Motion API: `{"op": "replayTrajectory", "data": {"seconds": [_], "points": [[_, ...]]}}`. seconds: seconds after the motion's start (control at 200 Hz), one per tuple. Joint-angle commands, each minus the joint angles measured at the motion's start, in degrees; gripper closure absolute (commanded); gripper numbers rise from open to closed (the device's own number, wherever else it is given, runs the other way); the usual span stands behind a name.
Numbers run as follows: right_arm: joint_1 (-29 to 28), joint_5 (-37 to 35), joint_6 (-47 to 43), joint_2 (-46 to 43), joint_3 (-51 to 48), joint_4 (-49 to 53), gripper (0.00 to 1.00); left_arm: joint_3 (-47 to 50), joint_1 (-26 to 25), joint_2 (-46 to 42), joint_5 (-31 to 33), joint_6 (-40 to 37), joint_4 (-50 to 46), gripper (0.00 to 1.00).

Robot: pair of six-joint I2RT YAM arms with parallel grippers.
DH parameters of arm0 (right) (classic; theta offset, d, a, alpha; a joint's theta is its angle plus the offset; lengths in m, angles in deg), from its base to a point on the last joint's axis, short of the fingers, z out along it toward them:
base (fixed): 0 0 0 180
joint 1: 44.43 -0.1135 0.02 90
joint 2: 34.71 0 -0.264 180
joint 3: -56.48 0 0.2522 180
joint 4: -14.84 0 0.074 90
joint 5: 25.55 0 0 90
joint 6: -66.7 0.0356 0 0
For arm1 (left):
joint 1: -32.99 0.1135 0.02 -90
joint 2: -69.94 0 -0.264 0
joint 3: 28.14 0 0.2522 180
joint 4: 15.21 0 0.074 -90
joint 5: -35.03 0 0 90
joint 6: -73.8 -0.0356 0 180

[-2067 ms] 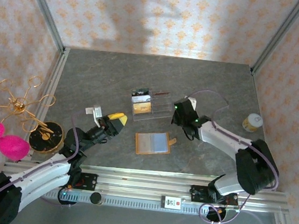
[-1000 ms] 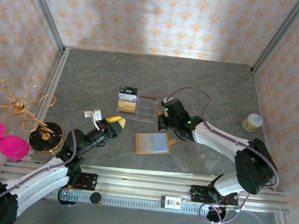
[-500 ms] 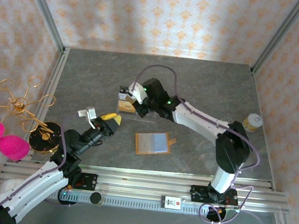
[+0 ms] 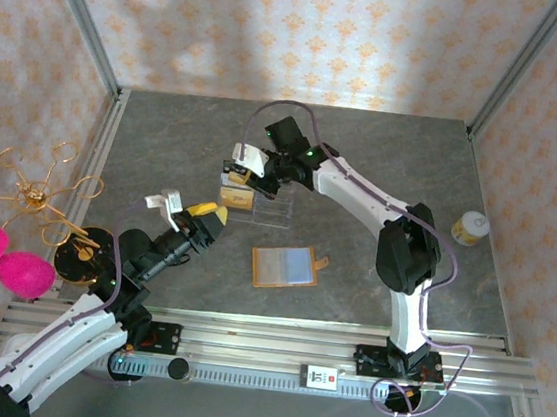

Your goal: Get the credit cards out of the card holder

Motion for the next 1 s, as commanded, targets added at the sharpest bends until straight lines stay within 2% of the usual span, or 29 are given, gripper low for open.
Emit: {"op": "replayTrajectory", "data": {"seconds": [0.0,0.345,0.996], "points": [[0.0,2.5,-4.7,3.5,3.8,4.4,1.0,-3.0,0.3,0.2,3.0,-3.8,-3.3,0.5],[-0.1,-0.5,-1.4,7.3,4.4,-1.8,1.0,-4.7,0.4,2.8,4.5,-7.3,-4.5,0.49],[-2.5,-7.0,0.0,12.3,6.7,-2.0,1.0,-4.0,0.8,2.8,3.7,-7.4,-4.0,0.49]]}}
